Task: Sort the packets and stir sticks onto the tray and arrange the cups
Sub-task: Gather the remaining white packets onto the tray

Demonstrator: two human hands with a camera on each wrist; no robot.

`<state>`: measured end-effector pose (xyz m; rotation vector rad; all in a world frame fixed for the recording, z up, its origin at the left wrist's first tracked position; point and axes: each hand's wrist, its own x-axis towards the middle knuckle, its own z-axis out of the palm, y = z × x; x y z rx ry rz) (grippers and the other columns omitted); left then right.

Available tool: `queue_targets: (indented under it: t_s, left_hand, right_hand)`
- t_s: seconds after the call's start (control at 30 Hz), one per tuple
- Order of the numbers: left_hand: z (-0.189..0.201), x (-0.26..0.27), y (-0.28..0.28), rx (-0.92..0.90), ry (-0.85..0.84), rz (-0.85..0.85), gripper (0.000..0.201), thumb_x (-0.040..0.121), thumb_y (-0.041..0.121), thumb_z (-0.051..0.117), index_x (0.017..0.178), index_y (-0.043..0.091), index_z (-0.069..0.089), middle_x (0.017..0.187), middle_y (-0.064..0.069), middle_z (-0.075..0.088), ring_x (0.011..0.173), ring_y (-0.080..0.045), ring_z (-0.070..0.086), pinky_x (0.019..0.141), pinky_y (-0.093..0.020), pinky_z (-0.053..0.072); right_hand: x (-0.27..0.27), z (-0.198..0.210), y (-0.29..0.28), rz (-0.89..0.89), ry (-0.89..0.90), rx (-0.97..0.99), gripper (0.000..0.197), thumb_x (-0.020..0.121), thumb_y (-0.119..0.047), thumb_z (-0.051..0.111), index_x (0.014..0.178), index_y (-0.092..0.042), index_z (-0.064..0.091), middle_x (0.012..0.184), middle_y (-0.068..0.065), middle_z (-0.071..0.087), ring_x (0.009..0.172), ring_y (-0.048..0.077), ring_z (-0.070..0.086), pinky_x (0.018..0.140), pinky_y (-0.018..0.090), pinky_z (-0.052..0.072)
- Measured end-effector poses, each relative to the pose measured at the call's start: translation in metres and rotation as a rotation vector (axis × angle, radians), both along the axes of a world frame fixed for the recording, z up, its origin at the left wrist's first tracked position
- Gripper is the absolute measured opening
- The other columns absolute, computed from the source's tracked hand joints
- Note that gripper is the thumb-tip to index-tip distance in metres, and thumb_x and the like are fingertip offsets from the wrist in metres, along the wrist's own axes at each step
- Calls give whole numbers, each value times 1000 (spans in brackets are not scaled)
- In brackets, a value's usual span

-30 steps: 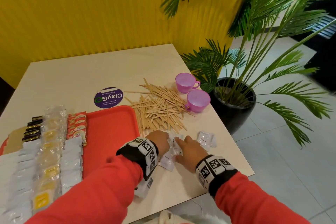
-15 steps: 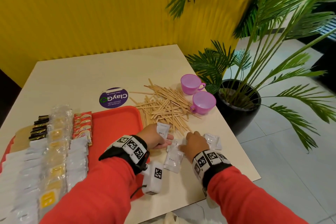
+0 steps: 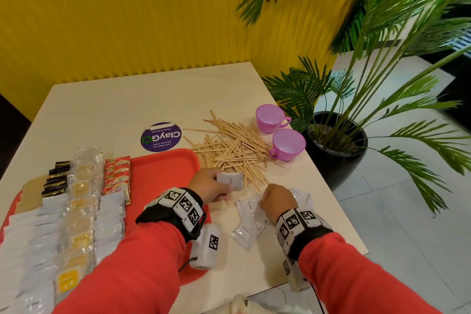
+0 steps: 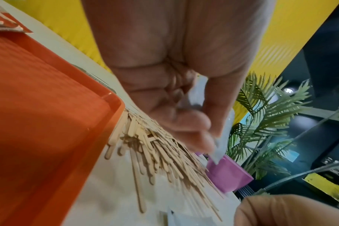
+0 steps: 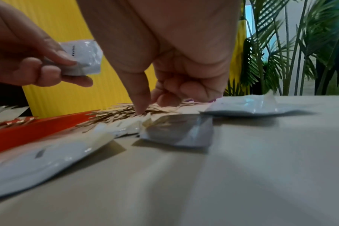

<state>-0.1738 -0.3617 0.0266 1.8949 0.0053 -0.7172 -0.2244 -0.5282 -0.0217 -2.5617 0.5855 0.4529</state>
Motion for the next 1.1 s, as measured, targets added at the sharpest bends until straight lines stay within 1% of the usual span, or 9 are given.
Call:
queue_targets:
  t_s: [0.1, 0.17, 0.37, 0.5, 0.63, 0.7, 0.83, 0.97, 1.1]
  left_hand:
    - [-2, 6, 2, 21, -65, 11, 15, 76, -1, 71, 67, 7, 63, 42, 4, 51, 35, -5, 43, 38, -14, 35]
    - [-2, 9, 1, 23, -67, 16, 24, 76, 2, 72, 57, 11, 59, 37, 7, 44, 33, -7, 37, 38, -16, 30]
    - [-3, 14, -2, 9, -86, 25, 26, 80, 6, 68, 59, 11, 53, 52, -2, 43, 41, -11, 36, 41, -17, 29]
    - [-4, 16, -4, -37, -74, 42, 13, 82, -1, 59, 76, 7, 51, 67, -8, 48, 47, -13, 39, 44, -17, 32]
    - [-7, 17, -7, -121, -35, 104, 13, 83, -7, 49, 87, 3, 56, 97, -5, 66, 76, -14, 60, 57, -19, 46]
    - [-8, 17, -7, -125, -36, 106, 9, 83, -5, 53, 85, 3, 55, 89, -5, 63, 71, -14, 59, 56, -20, 45]
    - [-8, 14, -10, -138, -63, 1, 35, 80, -5, 63, 57, 9, 40, 53, -3, 42, 37, -7, 39, 45, -17, 38]
    - [-5, 7, -22, -161, -61, -126, 20, 79, 3, 70, 65, 8, 56, 58, -3, 60, 47, -4, 55, 56, -17, 49]
    - [0, 9, -27, -135, -87, -141, 24, 84, -4, 61, 77, 17, 53, 65, -3, 54, 56, -13, 51, 60, -23, 48]
  right_hand:
    - [-1, 0, -1, -27, 66, -57, 50, 82, -39, 64, 120, -10, 50, 122, 9, 52, 113, 27, 53, 92, 33, 44]
    - [0, -3, 1, -24, 124, -113, 61, 80, -46, 65, 124, -9, 47, 125, 10, 48, 116, 28, 51, 95, 35, 44]
    - [8, -10, 4, -11, 164, -101, 45, 82, -41, 64, 110, -6, 58, 116, 10, 57, 104, 26, 59, 85, 30, 48]
    - [10, -12, 5, 0, 174, -108, 41, 84, -38, 62, 109, -5, 58, 114, 10, 59, 104, 26, 60, 85, 30, 48]
    - [9, -8, 8, 41, 160, -62, 23, 88, -25, 54, 100, -7, 61, 105, 7, 61, 102, 25, 61, 81, 29, 47]
    - [7, -1, 3, 1, 73, 78, 10, 87, -20, 56, 80, -14, 56, 89, 5, 59, 91, 21, 60, 79, 30, 47]
    - [2, 27, -9, -120, -95, 535, 29, 84, -9, 60, 62, -17, 43, 62, -1, 50, 57, 10, 50, 53, 19, 39]
    - [6, 46, -11, -119, -135, 793, 28, 85, -6, 60, 63, -16, 47, 57, -5, 52, 49, 2, 51, 48, 17, 37]
    - [6, 47, -9, -146, -179, 928, 26, 90, -8, 56, 69, -18, 45, 65, -2, 54, 55, 5, 60, 47, 13, 40]
